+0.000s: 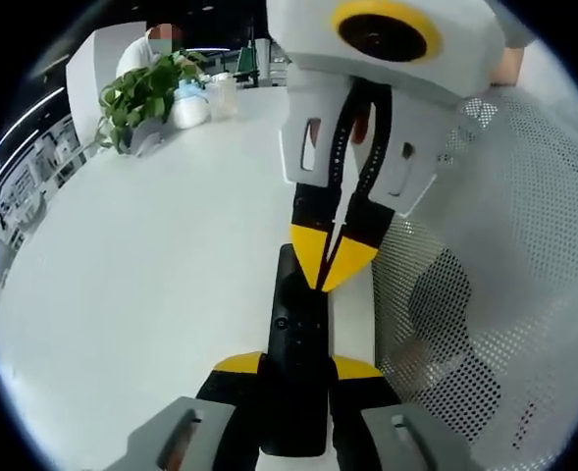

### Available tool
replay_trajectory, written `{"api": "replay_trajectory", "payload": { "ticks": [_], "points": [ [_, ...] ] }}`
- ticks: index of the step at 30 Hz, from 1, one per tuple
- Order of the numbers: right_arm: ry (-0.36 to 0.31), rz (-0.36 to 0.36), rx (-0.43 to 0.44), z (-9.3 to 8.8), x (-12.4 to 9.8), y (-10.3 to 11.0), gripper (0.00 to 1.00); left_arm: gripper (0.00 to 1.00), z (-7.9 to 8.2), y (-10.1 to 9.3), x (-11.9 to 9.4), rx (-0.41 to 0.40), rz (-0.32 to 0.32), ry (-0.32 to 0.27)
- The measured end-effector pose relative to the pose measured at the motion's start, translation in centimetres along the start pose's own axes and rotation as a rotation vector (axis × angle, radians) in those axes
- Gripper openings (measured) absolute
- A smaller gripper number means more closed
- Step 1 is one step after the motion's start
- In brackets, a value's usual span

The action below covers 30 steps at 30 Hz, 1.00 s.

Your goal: Press the specified remote control buttons in sequence, fully releasing each button before pressing the next.

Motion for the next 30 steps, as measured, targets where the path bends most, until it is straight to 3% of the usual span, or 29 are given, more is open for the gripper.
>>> {"api": "replay_trajectory", "payload": {
  "ticks": [13,30],
  "points": [
    [0.003,-0.006,-0.017,0.16,-0.06,0.05,0.00,0.25,0.02,0.00,-0.04,-0.010,-0.002,-0.004],
    [-0.035,0.027,0.030,0.31,0.04,-0.10,0.00,0.24,0.02,0.05,-0.04,-0.009,-0.005,-0.006]
  ]
}}
Point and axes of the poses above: the point that each gripper's makers call its tool centre point, and the gripper's own axes: x roughly forward along the fingers, y roughly to its left, z roughly out of its top, the point moved 6 cm from there along -x, roughly backward along the fingers, and after that the axes turned 6 degrees about y, right-handed, at the moved point
